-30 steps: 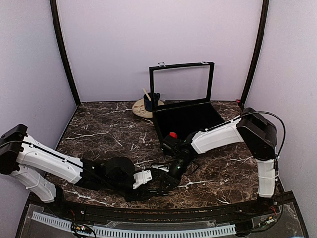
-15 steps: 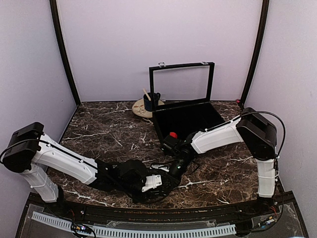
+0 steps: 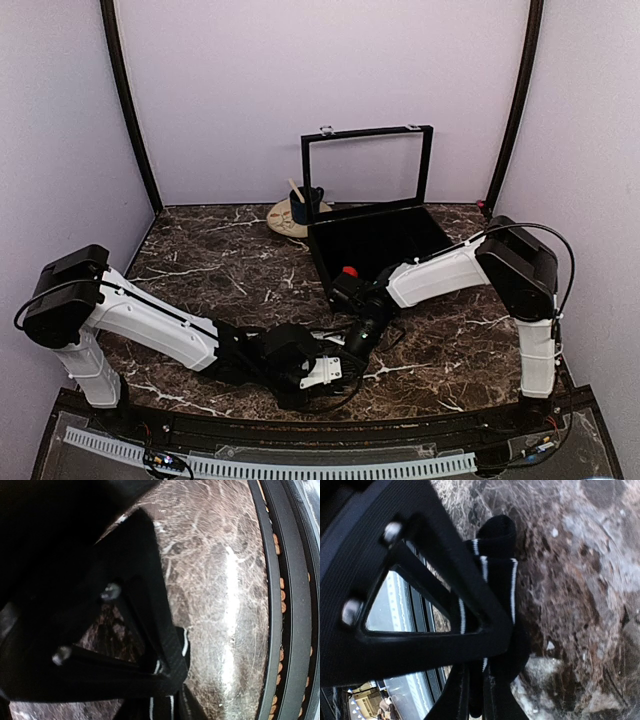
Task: Roll the socks
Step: Pick up the sock from the center of the board.
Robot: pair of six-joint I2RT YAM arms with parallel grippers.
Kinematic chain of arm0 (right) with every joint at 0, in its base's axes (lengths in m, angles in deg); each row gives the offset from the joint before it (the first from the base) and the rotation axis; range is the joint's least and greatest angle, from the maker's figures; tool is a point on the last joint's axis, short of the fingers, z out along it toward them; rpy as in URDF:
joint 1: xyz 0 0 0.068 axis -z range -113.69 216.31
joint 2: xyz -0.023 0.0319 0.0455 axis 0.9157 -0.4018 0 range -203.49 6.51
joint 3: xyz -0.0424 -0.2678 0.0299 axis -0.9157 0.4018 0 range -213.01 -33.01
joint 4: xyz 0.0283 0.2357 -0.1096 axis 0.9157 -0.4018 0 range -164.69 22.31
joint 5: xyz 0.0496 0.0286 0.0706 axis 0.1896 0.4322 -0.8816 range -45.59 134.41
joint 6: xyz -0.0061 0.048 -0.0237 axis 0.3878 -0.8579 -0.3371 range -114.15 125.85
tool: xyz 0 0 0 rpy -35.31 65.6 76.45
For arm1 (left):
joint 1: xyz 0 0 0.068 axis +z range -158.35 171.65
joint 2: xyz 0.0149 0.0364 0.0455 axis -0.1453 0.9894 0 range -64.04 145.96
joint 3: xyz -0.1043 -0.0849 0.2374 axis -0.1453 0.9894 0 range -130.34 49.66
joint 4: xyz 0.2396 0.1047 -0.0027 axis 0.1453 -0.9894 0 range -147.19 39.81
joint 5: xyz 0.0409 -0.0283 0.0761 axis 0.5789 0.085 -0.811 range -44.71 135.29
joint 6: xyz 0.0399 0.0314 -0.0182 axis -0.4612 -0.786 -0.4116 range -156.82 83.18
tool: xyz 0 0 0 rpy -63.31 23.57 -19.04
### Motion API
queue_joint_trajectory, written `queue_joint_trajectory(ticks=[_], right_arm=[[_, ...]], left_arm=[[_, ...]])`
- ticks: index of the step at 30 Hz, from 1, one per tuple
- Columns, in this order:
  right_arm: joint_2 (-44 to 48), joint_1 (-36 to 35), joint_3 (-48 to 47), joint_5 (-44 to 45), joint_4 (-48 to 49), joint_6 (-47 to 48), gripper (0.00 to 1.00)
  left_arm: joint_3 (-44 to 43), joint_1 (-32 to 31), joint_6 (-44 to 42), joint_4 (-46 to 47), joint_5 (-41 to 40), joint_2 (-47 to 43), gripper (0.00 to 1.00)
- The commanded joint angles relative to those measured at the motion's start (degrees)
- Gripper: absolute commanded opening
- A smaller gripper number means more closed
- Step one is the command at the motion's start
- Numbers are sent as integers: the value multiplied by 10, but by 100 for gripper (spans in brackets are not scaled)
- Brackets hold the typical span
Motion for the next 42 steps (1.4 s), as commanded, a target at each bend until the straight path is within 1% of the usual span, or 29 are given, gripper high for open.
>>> queue_joint_trajectory(ticks=[1,3,7,9,11,15,17,18,24,26,28,29,42], right_arm=[[-24,4,6,26,-26,12,0],[-25,5,6,25,-28,13,0],[-25,9,3,23,-30,13,0],[-26,10,1,22,-32,12,3],[-26,11,0,21,-34,11,10],[-23,15,4,19,-34,9,19],[-18,17,10,18,-28,3,27],[-14,18,13,16,-23,1,28],[1,27,22,16,-16,-10,30],[9,31,29,20,-12,-14,34],[21,36,41,26,-3,-22,96],[27,40,47,28,3,-26,99],[82,54,118,55,59,-75,100]], left_arm=[[-26,-2,-12,-55,-3,27,16],[-37,-1,-12,-74,1,37,9],[-49,-2,-13,-96,7,54,0],[-51,-2,-11,-103,9,59,0],[-50,-2,-8,-105,12,60,0],[-47,-2,-1,-107,8,60,0],[-45,-2,4,-109,5,59,0],[-43,-2,6,-108,4,57,0],[-30,-1,29,-102,1,52,0],[-27,-1,33,-101,2,48,0],[-22,-1,36,-99,1,41,0],[-21,-1,38,-98,1,39,0],[-9,1,62,-104,2,32,0]])
